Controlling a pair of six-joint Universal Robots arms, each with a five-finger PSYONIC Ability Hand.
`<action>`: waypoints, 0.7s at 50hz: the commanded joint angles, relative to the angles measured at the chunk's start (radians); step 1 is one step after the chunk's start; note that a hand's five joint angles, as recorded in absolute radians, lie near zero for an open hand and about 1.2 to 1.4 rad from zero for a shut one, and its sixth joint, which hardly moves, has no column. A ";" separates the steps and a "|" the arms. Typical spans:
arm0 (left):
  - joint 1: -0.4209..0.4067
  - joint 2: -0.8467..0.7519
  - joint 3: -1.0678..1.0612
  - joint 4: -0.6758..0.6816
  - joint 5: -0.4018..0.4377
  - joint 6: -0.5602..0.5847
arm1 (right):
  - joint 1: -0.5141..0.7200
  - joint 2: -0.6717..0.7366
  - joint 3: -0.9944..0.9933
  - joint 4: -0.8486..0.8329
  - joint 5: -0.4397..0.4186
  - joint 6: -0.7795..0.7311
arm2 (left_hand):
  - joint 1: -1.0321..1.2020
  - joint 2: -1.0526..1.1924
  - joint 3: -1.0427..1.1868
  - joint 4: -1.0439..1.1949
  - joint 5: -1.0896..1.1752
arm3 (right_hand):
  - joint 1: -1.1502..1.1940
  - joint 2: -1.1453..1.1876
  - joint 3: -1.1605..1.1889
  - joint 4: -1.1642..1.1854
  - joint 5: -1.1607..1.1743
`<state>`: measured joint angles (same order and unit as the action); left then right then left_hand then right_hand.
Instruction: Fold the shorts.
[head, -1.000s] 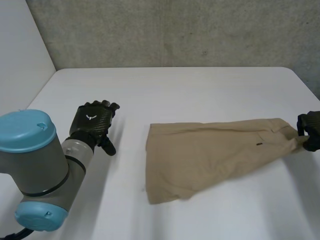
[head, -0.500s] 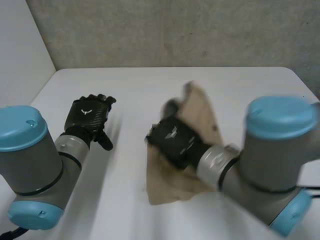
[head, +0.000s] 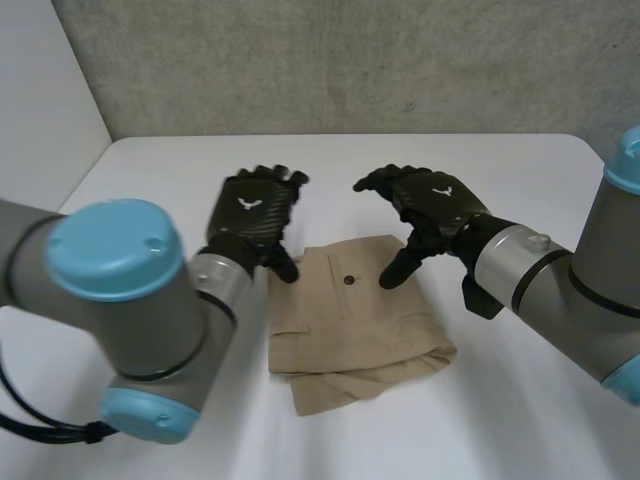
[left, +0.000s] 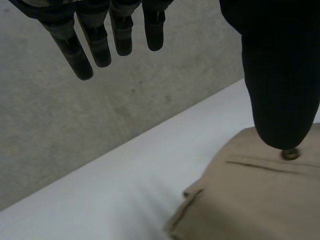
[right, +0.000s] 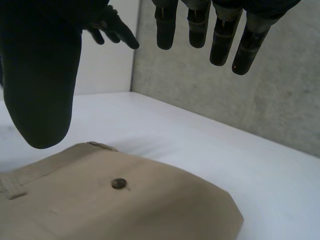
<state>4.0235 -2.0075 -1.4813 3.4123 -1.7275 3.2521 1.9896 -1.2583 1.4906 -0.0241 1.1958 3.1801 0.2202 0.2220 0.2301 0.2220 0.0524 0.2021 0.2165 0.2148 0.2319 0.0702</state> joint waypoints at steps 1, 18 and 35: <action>-0.047 -0.146 0.134 -0.102 -0.069 -0.015 | -0.006 0.138 -0.072 0.058 0.013 -0.040 | -0.004 -0.006 -0.014 -0.006 -0.011 | -0.028 -0.042 -0.040 -0.057 -0.070; -0.097 -0.274 0.125 -0.234 -0.129 -0.017 | 0.000 0.313 -0.119 0.155 0.232 -0.387 | -0.013 -0.014 -0.022 -0.014 -0.019 | -0.028 -0.042 -0.040 -0.057 -0.070; 0.023 0.152 0.145 -0.297 -0.112 -0.012 | -0.009 -0.073 -0.105 0.020 0.320 -0.177 | -0.027 -0.029 -0.037 -0.029 -0.034 | -0.028 -0.042 -0.040 -0.057 -0.070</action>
<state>3.9564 -2.0578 -1.3415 3.1167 -1.8461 3.2380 1.9905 -1.1451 1.3848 0.0770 1.4399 2.8763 0.1875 0.2128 0.2300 0.2176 0.0520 0.1439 0.2166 0.2148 0.2319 0.0658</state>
